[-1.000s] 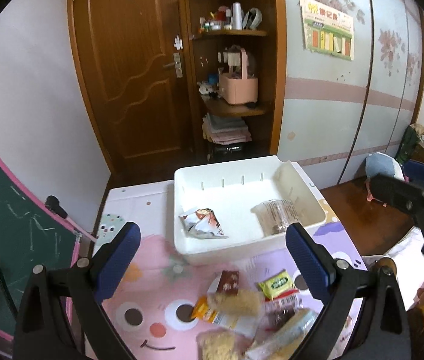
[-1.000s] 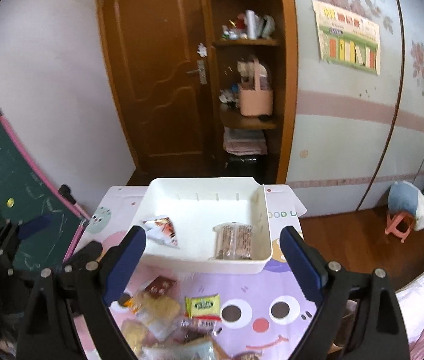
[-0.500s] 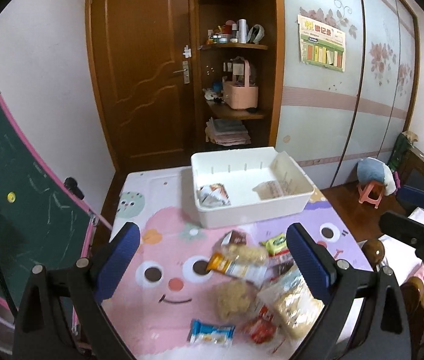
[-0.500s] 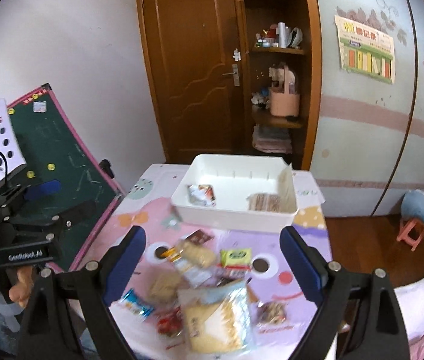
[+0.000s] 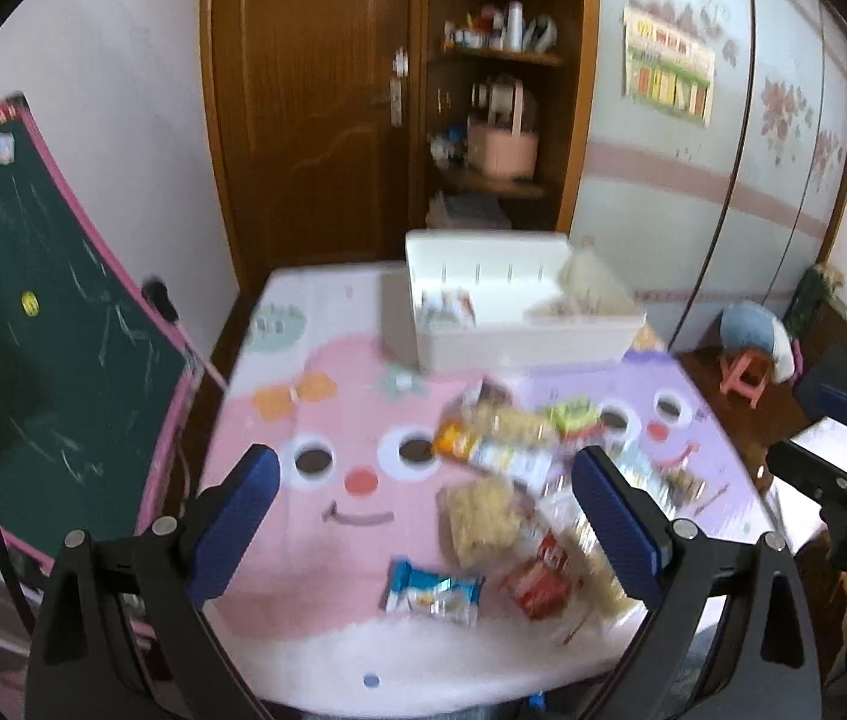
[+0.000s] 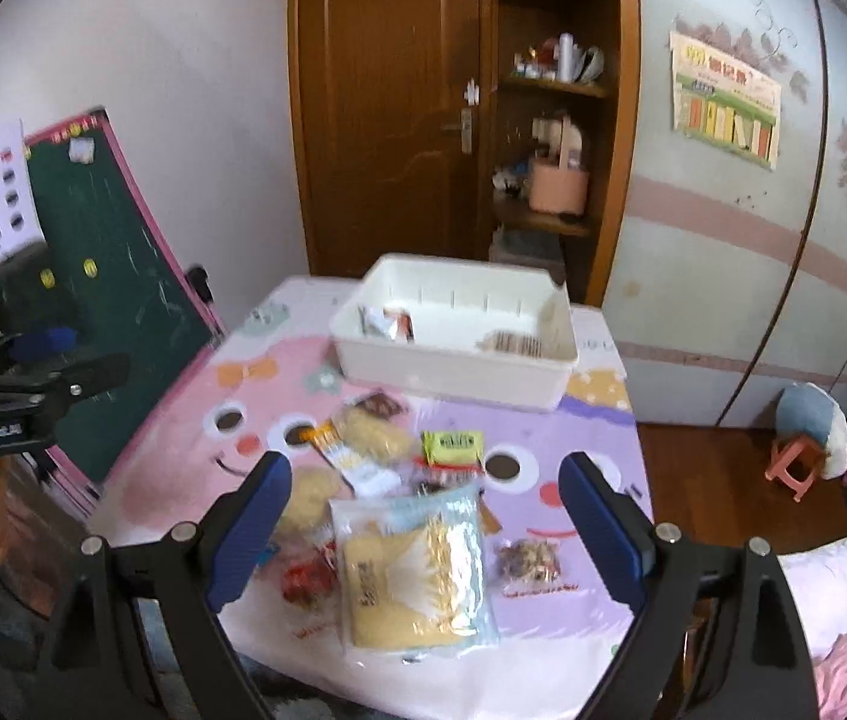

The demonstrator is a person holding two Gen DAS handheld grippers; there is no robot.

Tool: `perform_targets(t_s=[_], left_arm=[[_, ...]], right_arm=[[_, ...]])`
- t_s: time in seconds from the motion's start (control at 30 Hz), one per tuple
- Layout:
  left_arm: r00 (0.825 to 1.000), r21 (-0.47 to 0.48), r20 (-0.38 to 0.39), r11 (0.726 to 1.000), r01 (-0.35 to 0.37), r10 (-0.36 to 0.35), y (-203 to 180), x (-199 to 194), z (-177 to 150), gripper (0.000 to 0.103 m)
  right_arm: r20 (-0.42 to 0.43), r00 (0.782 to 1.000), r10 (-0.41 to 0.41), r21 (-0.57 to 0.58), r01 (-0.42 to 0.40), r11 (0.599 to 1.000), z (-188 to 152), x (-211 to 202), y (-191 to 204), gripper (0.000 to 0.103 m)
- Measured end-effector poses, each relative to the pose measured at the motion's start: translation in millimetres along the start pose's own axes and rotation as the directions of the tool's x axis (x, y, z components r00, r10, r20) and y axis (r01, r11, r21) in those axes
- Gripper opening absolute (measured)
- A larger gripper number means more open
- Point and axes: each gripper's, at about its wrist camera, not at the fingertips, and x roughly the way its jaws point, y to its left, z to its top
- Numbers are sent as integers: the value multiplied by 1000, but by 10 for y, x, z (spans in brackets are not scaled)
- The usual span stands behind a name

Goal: Organize snacks
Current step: 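Withdraw both grippers from the basket back toward the snacks, then grasp the blue snack packet with left gripper while right grasps the large clear bread bag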

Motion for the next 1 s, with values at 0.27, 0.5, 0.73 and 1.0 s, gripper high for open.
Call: perform_targets(t_s=[0.27, 0.5, 0.73, 1.0], left_arm=[[976, 55, -211, 998, -34, 45, -70, 876, -626, 98], [913, -24, -409, 999, -23, 11, 72, 1505, -980, 98], [894, -47, -448, 998, -39, 14, 118, 1696, -1079, 98], [887, -58, -462, 998, -27, -3, 94, 1810, -1119, 95]], right_arm=[[-206, 978, 4, 58, 8, 998, -554, 805, -146, 91], [-254, 965, 58, 113, -30, 993, -659, 1138, -265, 91], [-275, 959, 72, 94, -48, 994, -599, 1480, -316, 91], [-323, 918, 229, 163, -184, 969, -644, 1785, -325, 91]])
